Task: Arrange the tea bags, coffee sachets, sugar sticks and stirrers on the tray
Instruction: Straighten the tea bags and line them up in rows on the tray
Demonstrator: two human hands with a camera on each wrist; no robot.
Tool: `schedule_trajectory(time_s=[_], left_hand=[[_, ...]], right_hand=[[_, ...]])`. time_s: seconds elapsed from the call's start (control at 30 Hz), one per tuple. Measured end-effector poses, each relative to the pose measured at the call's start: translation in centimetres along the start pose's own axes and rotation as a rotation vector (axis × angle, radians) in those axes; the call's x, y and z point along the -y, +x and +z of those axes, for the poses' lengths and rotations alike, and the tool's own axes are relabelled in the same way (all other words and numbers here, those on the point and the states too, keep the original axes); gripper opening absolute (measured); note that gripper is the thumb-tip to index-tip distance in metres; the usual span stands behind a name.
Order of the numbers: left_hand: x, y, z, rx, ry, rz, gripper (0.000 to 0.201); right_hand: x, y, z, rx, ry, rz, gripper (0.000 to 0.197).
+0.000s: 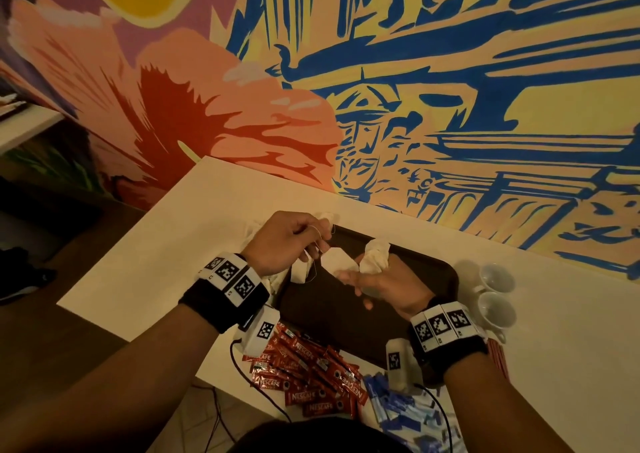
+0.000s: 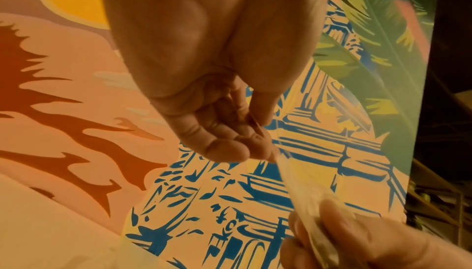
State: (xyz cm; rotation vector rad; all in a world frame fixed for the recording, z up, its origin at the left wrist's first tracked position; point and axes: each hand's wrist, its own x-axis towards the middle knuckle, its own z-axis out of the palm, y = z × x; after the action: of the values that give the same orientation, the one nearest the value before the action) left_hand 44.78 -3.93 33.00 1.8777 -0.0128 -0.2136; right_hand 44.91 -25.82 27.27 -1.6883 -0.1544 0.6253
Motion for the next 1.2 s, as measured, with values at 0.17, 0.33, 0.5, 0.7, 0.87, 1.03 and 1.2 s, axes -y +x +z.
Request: schedule_trajectory(time_s=[0.17,0.33,0.5,0.7,0.87,1.03,1.2], left_hand=[[-0.2,-0.2,-0.8,-0.129,-0.174,-0.083,0.03],[2.1,1.4,-2.7,-0.372,-0.052,-0.213,0.026],[3.2,1.5,-2.7,-0.129,0.326,-0.222,0.049],[2.4,1.3,-0.7,0.274,0.144,-0.023,0.018],[3.3,2.6,-0.9,0.263,0.184,0.024,0.014],[4.2,3.5,-1.7,0.235,0.178,0.015,0.006],[6.3,6.3,-4.1,0.203,0.263,-0.03,0.008]], right_hand=[[-0.7,-0.2,-0.8,0.009,-0.016,0.017,0.023],[-1.2,0.1,-1.0,-0.02,0.004,0.052,0.029],[-0.5,0.6,-0.6,-0.025,-0.001,0.029,0.023],[0.3,1.9,0.6,-0.014,-0.041,0.018,0.03],[0.1,2.8,1.3,-0.062,-0.064,-0.003,0.028],[0.0,3.6,1.8,-0.085,-0.025,0.058,0.025],[-1.1,4.1,1.4,-0.196,0.292,0.281,0.022]])
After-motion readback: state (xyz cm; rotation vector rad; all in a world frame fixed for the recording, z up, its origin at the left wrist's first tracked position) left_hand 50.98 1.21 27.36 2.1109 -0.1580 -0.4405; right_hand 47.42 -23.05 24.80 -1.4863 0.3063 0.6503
